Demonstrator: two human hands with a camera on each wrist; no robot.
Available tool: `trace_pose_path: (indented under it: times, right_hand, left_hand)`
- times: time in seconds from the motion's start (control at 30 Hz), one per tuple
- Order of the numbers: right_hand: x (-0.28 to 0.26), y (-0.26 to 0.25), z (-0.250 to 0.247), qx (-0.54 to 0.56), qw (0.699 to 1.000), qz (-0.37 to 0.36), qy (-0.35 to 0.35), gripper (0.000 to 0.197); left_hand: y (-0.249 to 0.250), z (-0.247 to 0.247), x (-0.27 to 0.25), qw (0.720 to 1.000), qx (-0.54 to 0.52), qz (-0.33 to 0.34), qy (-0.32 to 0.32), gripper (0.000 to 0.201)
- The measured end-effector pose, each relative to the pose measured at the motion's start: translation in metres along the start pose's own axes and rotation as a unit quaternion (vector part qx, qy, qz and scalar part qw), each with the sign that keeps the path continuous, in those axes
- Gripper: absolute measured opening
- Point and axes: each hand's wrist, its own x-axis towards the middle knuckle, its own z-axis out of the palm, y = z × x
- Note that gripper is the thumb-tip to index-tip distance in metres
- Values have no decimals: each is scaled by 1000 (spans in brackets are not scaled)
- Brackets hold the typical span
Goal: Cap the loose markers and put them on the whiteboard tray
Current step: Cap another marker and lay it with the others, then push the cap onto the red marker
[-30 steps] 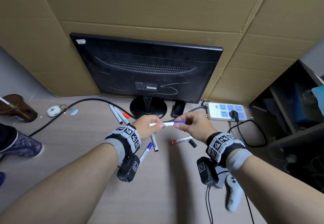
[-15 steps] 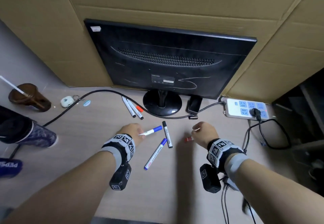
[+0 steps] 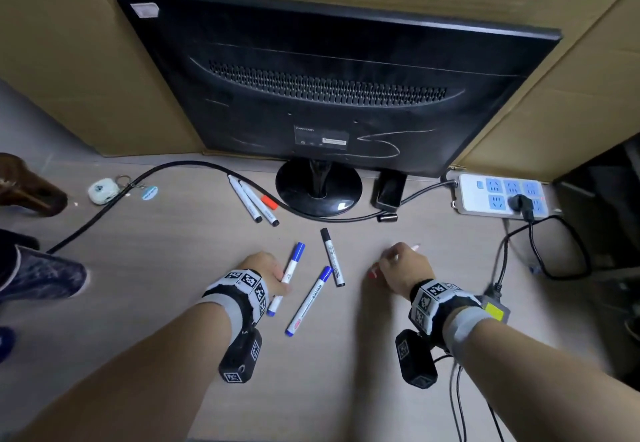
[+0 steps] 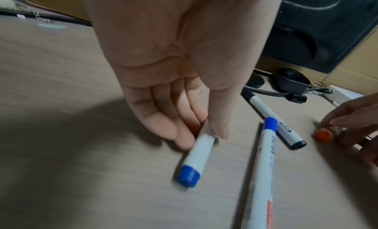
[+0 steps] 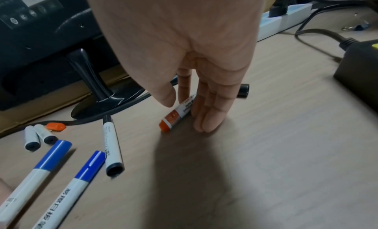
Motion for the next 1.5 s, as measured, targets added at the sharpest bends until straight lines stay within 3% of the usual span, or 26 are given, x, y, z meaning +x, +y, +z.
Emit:
trace_pose_path:
  times: [0.07,0.17,0.37,0.53,0.63,0.87,1.03,1.2,1.37,1.5]
  right_hand:
    - [1,-4,1,-27,1000,-6,-10,21]
    - [0,-9,-3,-36,999,-19,-33,9]
    - [-3,-13,-15,25,998,-9,-64,18]
    - [-2,-21,-21,116,989,-25,-88,41]
    - [2,-25,-19,134,985,-62,-93,47]
    - [6,-38,-15,137,978,-103,-116,34]
    - [5,-44,-14,161,975,-102,-116,30]
    - [3,-49,-18,154,975,-101,-121,27]
    - [-4,-53,-26,141,976,-115,-117,26]
    - [-13,-54,-35,129,973,-144,-124,27]
  left_hand:
    - [-2,-2,3,1000,-28,4,4,33]
    - [-4,-15,7,997,-51,-10,60,29]
    - [13,-53,28,981,-41,36,184,11]
    - [32,-74,51,967,-23,20,253,21]
    - [37,-76,66,969,15,2,247,36]
    - [40,-72,87,965,72,-36,250,61]
    - [36,-74,91,965,84,-49,243,54]
    - [31,-78,80,970,26,-17,243,38]
    - [30,-77,61,957,-135,113,229,23]
    - [28,-77,36,950,-175,154,207,24]
